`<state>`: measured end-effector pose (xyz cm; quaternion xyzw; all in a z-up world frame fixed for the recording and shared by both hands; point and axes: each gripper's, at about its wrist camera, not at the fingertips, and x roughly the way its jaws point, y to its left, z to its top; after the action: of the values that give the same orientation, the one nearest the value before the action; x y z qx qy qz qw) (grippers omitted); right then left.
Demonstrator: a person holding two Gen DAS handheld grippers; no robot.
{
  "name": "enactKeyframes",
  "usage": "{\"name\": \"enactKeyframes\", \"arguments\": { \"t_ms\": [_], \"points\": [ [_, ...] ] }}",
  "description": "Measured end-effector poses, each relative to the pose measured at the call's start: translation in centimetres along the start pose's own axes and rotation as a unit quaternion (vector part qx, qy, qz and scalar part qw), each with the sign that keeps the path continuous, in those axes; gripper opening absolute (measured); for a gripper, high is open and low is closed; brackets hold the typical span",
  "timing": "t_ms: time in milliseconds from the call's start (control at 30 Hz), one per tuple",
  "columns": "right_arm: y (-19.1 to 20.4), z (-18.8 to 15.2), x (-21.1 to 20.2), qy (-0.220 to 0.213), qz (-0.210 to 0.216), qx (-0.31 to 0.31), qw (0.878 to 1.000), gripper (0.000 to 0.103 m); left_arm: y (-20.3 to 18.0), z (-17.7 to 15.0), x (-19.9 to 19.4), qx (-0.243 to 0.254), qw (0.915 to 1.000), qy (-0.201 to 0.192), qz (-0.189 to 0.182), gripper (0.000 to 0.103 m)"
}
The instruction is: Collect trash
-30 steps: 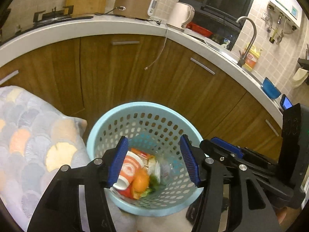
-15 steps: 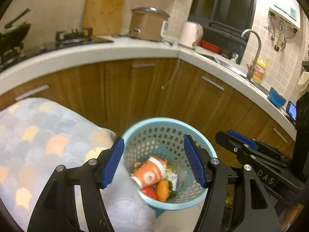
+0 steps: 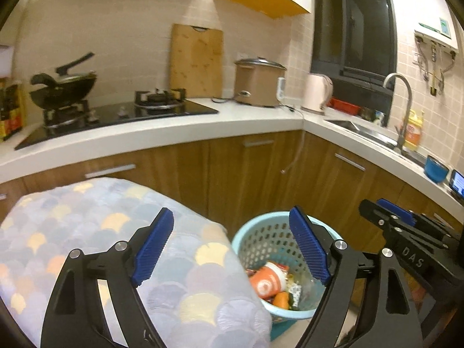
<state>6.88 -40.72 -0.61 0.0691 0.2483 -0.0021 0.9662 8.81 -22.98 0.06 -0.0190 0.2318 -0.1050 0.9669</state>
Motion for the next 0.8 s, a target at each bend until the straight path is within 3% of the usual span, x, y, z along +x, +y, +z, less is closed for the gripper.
{"name": "enactKeyframes", "arguments": {
  "t_ms": [100, 300, 433, 800],
  "points": [
    [0.6, 0.1, -0.6, -0.012, -0.003, -0.006, 1.000, 0.042, 0.5, 0.1, -1.1, -0.003, 0.9998, -0.012, 0.016, 0.081],
    [1.5, 0.1, -1.9, -0.038, -0.004, -0.012, 0.999, 0.042, 0.7, 0.4, -3.5, 0.009, 0.9976, -0.043, 0.054, 0.086],
    [1.5, 0.0, -2.5, -0.051, -0.001, -0.008, 0.999, 0.055, 0.7, 0.5, -4.4, 0.010, 0.9968, -0.053, 0.059, 0.092],
    [0.9, -0.3, -2.6, -0.059, -0.002, 0.005, 0.998, 0.061, 1.5, -0.2, -4.3, 0.001, 0.9972, -0.050, 0.057, 0.093]
  ]
}}
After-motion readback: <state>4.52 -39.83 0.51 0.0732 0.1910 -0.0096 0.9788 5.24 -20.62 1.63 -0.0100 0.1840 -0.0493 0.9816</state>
